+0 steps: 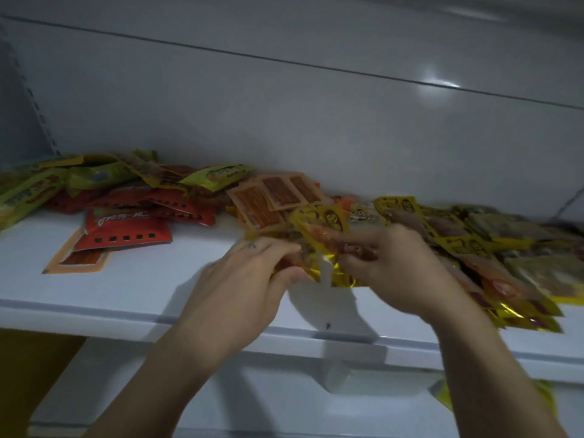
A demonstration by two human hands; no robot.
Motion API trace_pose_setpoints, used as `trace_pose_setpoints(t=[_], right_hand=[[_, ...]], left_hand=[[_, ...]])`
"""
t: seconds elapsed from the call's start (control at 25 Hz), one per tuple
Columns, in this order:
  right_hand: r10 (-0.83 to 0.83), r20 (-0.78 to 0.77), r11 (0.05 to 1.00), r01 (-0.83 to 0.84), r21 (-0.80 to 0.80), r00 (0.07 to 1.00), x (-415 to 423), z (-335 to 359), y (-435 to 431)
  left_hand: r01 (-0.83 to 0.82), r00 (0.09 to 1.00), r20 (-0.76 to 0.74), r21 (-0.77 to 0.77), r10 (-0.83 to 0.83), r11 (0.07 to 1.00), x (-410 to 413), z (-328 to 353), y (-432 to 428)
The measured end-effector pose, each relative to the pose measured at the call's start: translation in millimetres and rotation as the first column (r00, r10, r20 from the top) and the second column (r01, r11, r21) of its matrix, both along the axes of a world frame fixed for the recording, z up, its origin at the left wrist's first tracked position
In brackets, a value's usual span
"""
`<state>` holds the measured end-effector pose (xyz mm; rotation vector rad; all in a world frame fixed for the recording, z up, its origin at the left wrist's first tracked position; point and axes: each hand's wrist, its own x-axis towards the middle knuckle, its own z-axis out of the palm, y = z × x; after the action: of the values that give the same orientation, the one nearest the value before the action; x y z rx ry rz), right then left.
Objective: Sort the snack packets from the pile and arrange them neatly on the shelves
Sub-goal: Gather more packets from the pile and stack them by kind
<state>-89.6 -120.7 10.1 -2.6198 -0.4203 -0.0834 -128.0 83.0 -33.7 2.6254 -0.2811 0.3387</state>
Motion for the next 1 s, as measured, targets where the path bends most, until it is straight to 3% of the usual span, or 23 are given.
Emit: trace_pose_setpoints(t=[0.16,0.36,0.48,0.72,0.88,1.0], right_hand=[[-0.138,0.125,0.990,0.134,0.045,0.982,2.2,28.3,-60.3],[-0.347,0.227,0.937,0.347,0.039,0.910,39.1,35.3,-159.4],[-0.426,0.176,0.903,0.428,0.033,0.887,71.0,32.7,-208.9],[-0.221,0.075,0.974,0.223,-0.022,0.972,141.0,2.5,-229.3],[-0.065,-0.113,0.950,0.027,-0.313,0.992,162.9,-33.3,-233.3],[-0.038,-0.164,0.906,-0.036,-0.421,0.986,173.7,-31.0,-242.5]], left_hand=[[0.133,0.970,0.207,-0.034,-0.123,0.990,17.3,28.5,-49.4],[0.165,0.967,0.180,0.083,-0.178,0.983,86.5,45.0,-135.6],[0.158,0.986,0.033,0.124,-0.163,0.980,136.7,38.7,-179.5],[0.204,0.978,-0.015,0.233,-0.206,0.951,188.6,16.2,-236.6],[0.288,0.923,-0.359,0.407,-0.138,0.867,203.2,-18.2,-249.1],[0.246,0.939,-0.318,0.345,-0.133,0.906,205.8,-18.6,-248.1]])
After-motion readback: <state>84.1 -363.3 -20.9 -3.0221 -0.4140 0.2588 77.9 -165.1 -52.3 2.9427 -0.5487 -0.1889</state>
